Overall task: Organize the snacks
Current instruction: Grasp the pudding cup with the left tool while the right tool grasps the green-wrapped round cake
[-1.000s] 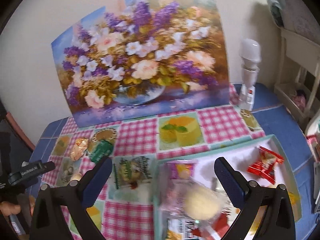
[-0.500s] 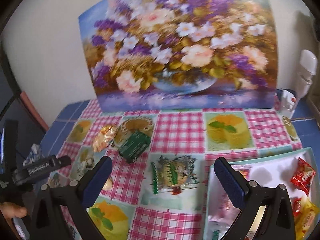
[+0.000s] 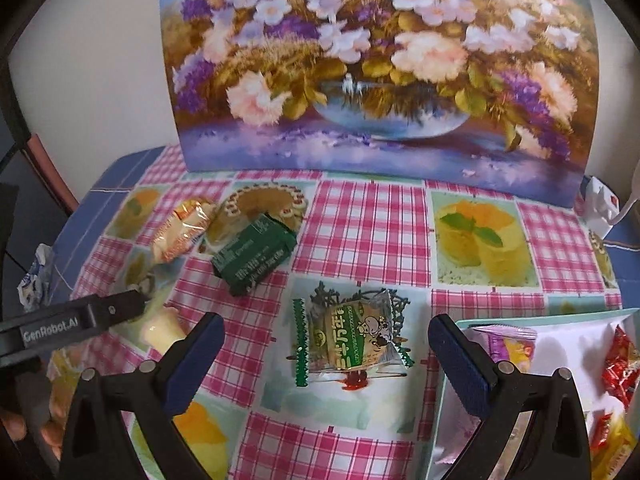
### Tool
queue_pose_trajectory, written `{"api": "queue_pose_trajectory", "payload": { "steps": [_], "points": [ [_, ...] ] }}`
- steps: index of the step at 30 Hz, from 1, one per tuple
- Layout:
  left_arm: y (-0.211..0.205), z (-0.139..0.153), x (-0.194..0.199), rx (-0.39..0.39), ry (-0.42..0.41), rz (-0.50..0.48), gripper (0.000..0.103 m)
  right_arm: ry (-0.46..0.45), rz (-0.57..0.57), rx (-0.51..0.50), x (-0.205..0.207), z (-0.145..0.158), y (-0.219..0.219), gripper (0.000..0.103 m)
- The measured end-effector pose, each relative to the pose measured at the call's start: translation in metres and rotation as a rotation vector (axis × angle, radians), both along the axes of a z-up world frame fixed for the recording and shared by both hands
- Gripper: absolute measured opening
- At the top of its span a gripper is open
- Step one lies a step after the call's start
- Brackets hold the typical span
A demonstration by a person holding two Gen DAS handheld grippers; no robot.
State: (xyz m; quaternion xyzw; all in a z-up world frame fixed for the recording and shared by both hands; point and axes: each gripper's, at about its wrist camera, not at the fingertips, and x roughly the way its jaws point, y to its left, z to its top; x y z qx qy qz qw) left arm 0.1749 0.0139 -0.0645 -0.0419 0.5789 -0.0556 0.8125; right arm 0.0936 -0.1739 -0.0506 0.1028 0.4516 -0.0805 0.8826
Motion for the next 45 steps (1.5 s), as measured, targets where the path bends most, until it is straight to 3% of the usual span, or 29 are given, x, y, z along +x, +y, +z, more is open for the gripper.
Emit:
{"api": "queue_pose_trajectory", "payload": {
  "steps": [6, 10, 12, 16, 18, 28, 39, 45],
  "points": [
    [-0.016, -0.014, 0.001, 0.008, 0.029, -0.046, 0.097, 0.024, -0.001, 0.002, 0.009, -0.015, -0.004, 0.091],
    [-0.021, -0.024, 0.003, 0.013, 0.051, -0.054, 0.095, 0.040, -0.010, 0.001, 0.013, -0.022, -0.007, 0.091],
    [-0.022, -0.027, 0.002, 0.006, 0.056, -0.058, 0.073, 0.046, -0.011, 0.001, 0.014, -0.025, -0.009, 0.088],
    [-0.028, -0.033, 0.001, 0.010, 0.071, -0.072, 0.066, 0.057, -0.008, -0.004, 0.017, -0.029, -0.008, 0.083],
    [-0.029, -0.035, 0.000, 0.010, 0.074, -0.074, 0.050, 0.063, -0.009, -0.007, 0.018, -0.032, -0.009, 0.083],
    [-0.030, -0.036, -0.004, 0.006, 0.059, -0.071, 0.050, 0.113, -0.025, 0.011, 0.019, -0.052, -0.013, 0.078],
    [-0.032, -0.038, -0.002, 0.019, 0.055, -0.070, 0.050, 0.115, 0.001, -0.090, 0.020, -0.056, -0.003, 0.078],
    [-0.032, -0.040, -0.001, 0.030, 0.055, -0.072, 0.050, 0.114, 0.001, -0.095, 0.019, -0.056, -0.003, 0.078]
  ]
}}
